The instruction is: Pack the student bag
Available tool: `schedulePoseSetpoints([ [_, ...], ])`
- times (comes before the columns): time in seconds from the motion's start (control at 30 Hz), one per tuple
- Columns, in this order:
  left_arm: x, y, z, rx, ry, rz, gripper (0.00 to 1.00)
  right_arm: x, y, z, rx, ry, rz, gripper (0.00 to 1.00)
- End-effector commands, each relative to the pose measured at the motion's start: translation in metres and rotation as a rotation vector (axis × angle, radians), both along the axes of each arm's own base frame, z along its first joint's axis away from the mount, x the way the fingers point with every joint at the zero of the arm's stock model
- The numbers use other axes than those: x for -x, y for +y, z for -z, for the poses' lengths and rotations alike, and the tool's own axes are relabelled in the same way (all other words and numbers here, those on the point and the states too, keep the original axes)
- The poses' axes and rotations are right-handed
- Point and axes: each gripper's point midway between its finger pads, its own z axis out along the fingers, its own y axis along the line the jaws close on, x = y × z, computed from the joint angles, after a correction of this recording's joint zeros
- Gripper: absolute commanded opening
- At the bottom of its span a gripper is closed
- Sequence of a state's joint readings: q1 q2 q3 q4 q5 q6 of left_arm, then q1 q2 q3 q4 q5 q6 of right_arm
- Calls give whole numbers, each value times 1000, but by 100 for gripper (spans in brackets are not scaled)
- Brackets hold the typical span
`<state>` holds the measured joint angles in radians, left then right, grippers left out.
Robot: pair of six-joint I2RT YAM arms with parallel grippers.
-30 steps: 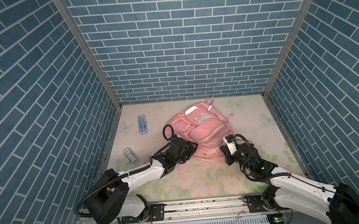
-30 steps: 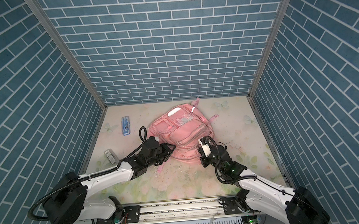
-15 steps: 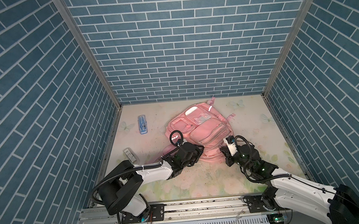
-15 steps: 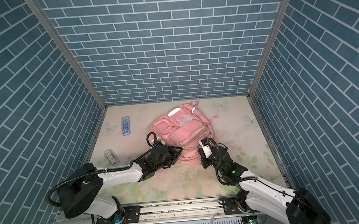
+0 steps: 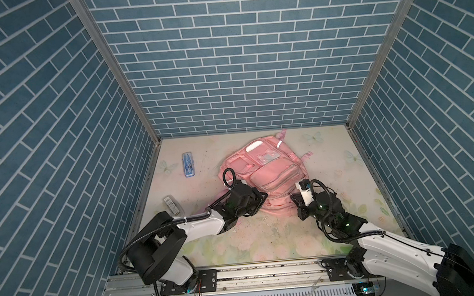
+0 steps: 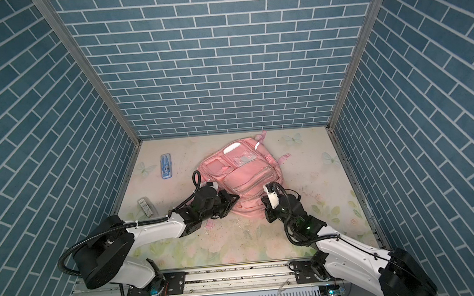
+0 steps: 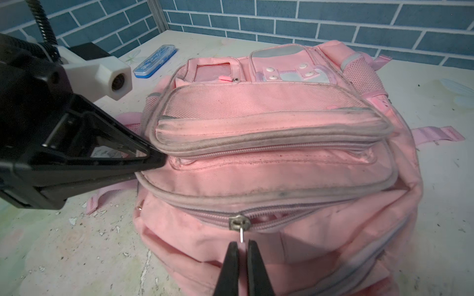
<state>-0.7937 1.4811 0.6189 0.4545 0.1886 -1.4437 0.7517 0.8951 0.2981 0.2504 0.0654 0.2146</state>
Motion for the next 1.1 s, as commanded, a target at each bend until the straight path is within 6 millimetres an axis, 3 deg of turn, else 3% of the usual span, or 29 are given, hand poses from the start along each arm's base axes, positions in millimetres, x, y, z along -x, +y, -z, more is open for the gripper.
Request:
schedulePoseSetpoints([
  [0.0, -1, 15, 0, -51, -42, 53, 0, -18, -23, -7, 7, 12, 157, 0],
  [0.3, 8, 28, 7, -88, -41, 218, 0, -44, -48, -11, -8, 51, 246, 0],
  [0.53, -8, 45, 5, -127, -62, 259, 0, -53, -56, -17, 33, 45, 251, 0],
  [0.73, -33, 44, -2, -218, -104, 332, 0, -36, -30, -17, -1, 73, 73, 0],
  [1.03, -89, 52, -9, -261, -132, 316, 0, -11, 6, -19, -75, 98, -13, 0],
  [1.07, -94, 52, -11, -263, -128, 308, 3, -10, 9, -19, -85, 99, -15, 0],
])
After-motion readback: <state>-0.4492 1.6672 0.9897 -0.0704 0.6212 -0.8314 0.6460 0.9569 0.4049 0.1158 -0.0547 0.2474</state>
